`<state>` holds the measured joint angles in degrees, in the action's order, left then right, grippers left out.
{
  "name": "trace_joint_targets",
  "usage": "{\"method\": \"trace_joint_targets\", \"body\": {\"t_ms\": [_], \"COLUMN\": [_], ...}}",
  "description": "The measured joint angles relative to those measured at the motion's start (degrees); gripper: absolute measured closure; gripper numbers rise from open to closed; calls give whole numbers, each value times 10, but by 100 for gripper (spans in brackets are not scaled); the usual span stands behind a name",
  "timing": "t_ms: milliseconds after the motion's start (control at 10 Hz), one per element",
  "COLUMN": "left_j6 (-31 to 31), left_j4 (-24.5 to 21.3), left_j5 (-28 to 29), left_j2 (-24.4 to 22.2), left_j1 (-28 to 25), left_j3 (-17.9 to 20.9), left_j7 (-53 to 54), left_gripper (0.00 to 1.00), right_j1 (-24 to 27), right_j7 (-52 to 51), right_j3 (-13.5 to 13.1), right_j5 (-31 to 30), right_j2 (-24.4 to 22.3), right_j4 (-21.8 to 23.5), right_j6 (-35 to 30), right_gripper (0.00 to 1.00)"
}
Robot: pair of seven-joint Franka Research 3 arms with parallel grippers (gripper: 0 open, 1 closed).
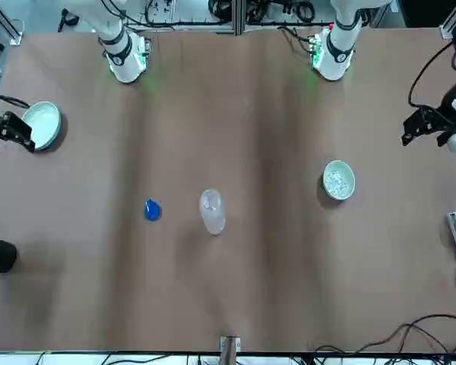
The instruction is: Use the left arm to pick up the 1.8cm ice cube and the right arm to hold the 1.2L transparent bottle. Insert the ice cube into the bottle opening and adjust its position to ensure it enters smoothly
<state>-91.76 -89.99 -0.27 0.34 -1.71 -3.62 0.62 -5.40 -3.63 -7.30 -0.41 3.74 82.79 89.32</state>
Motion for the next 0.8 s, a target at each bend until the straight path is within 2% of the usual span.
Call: {"method": "trace_joint_targets", "body": {"t_ms": [600, 800], "left_j6": [0, 0], "left_j4": [-1, -8], "left_j5": [0, 0], "left_j2": [2, 3], "left_j1": [0, -1], "left_j3": [0, 1], "left_j7": [0, -2], "left_gripper": [0, 1], "right_j1": [-4, -9], "right_j7": [-7, -37], "right_j3": [2, 5], "right_j5": [14, 76], "right_j2": [10, 40], "right_j4": [1, 4], "right_j6": [-1, 3], "right_gripper": [0, 0]}}
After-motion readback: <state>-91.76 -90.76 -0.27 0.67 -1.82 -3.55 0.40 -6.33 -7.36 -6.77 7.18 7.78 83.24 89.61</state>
